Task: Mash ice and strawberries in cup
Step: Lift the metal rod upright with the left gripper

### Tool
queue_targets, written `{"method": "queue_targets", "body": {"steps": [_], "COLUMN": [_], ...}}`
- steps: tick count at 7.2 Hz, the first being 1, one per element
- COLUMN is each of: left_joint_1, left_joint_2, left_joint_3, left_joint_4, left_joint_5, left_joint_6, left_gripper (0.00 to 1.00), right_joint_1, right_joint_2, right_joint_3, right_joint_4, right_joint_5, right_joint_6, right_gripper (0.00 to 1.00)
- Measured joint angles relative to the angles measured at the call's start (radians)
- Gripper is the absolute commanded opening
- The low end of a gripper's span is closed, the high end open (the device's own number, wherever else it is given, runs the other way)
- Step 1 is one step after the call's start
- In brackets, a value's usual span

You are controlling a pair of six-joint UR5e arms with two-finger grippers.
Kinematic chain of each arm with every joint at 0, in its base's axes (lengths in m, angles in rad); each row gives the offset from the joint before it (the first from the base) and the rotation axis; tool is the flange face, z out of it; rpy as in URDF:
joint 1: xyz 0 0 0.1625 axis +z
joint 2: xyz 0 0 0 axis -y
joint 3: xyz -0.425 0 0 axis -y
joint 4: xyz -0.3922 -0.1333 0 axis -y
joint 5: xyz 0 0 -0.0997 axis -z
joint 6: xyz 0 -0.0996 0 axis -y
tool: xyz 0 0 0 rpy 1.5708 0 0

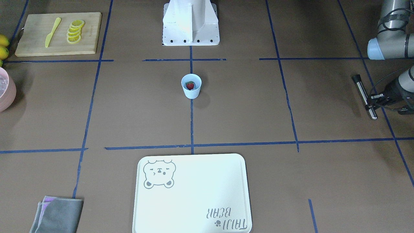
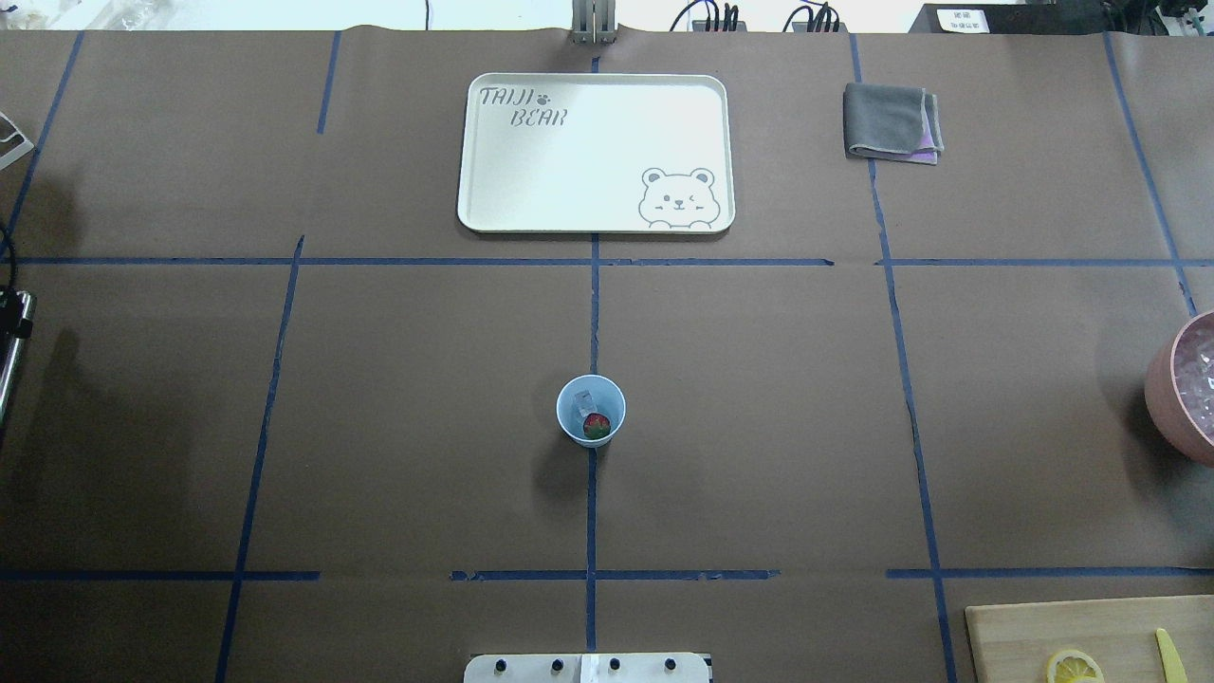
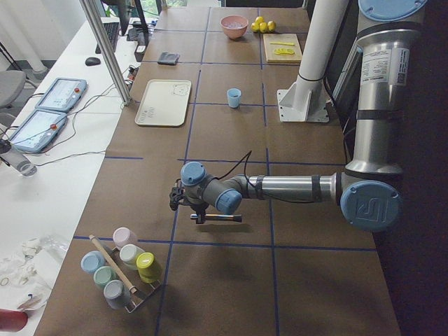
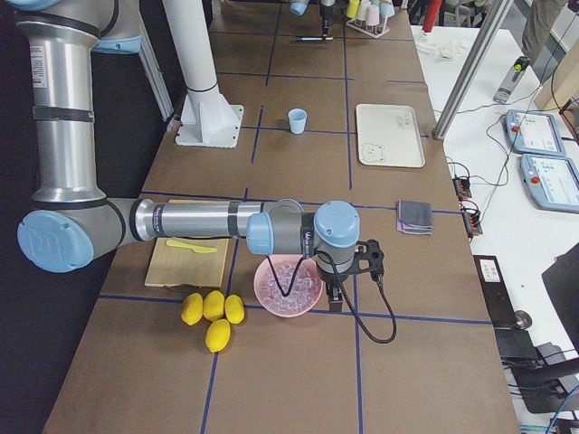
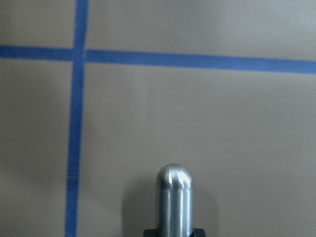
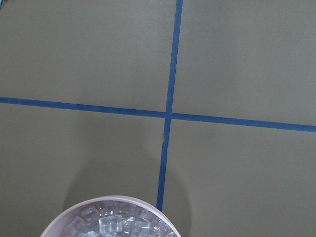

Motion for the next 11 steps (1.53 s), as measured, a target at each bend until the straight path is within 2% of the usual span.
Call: {"method": "queue_targets", "body": {"steps": [5,7,11], "left_joint_1": [0.000,0.000,0.003], "left_joint_2": [-0.038,-0.072,-0.182], "left_joint_3": [-0.286,-0.364,-0.476], "left_joint_4": [0.001,0.005,0.178], "left_joint_5": [0.027,0.095,0.191], "left_joint_6": [0.005,0.002,0.002], "left_gripper": [0.00,0.00,0.00], "right_joint_1": [0.000,0.000,0.000], "right_joint_2": [-0.001,-0.002,-0.003], "right_joint_3": [0.000,0.001,0.003], "right_joint_4": [0.000,0.000,0.000], "right_joint_5": [0.007,0.013,0.017], "right_joint_6": [0.005,0.008,0.008], "right_gripper": [0.99,0.99,0.99]}}
